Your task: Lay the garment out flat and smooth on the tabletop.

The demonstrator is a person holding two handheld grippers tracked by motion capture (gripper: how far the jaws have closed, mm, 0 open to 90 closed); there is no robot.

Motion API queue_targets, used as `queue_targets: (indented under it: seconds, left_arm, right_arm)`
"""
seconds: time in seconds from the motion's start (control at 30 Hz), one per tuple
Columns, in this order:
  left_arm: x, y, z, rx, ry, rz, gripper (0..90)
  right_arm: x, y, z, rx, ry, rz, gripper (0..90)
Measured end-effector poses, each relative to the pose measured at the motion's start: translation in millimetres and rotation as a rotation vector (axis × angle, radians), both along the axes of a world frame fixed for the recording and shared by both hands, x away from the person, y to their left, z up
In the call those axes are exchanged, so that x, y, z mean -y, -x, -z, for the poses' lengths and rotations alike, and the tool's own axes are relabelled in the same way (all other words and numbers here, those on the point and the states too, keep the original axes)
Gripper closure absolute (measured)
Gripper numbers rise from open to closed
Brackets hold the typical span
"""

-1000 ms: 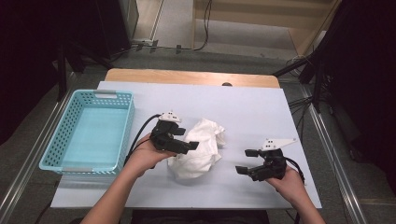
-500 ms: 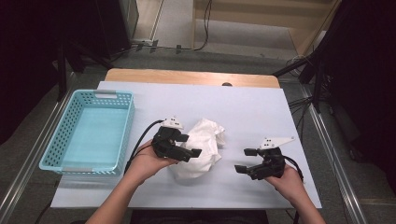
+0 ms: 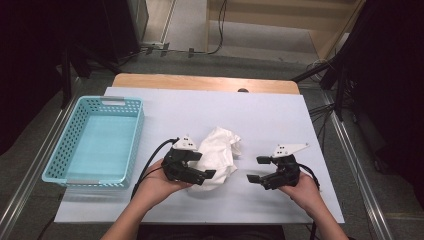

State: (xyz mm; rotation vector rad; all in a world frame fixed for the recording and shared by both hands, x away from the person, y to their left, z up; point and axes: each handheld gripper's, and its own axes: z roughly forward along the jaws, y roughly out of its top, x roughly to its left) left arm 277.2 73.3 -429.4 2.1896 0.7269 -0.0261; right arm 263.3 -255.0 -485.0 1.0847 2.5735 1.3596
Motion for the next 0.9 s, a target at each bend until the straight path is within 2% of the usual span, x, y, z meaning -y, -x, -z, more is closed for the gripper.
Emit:
queue_targets:
  seconds: [0.1, 0.23, 0.37, 0.53, 0.63, 0.7, 0.83, 0.9]
  left_arm:
    - [1.0, 1.9, 1.4, 0.020, -0.015, 0.002, 30.2]
    - [3.8, 6.7, 0.6, 0.041, -0.025, 0.014, 30.4]
    - [6.2, 9.5, 2.7, 0.043, -0.025, 0.036, 30.4]
    - [11.6, 6.6, 15.4, 0.024, -0.052, 0.054, 32.5]
    - [12.2, 4.7, 21.6, 0.029, -0.065, 0.050, 36.7]
    - [13.1, 3.4, 24.7, 0.030, -0.082, 0.030, 39.7]
    - [12.8, 0.4, 28.5, 0.041, -0.085, 0.028, 51.5]
    - [12.3, -0.7, 29.2, 0.032, -0.090, 0.017, 55.0]
  right_arm:
    - [0.2, -2.9, 0.6, -0.003, -0.013, 0.009, 12.8]
    - [-1.7, -5.9, 2.3, -0.017, -0.007, 0.014, 12.8]
    - [-3.7, -6.3, 4.1, -0.020, 0.003, 0.002, 12.8]
    - [-4.2, -5.4, 4.1, -0.024, 0.003, 0.000, 12.8]
    - [-4.0, -5.3, 4.0, -0.025, 0.002, 0.001, 12.8]
    - [-4.7, -5.2, 4.2, -0.025, 0.004, 0.002, 12.8]
    - [-8.0, -7.4, 4.4, -0.007, 0.012, 0.001, 12.9]
    - [-10.9, -7.7, 4.7, 0.002, 0.014, 0.000, 13.4]
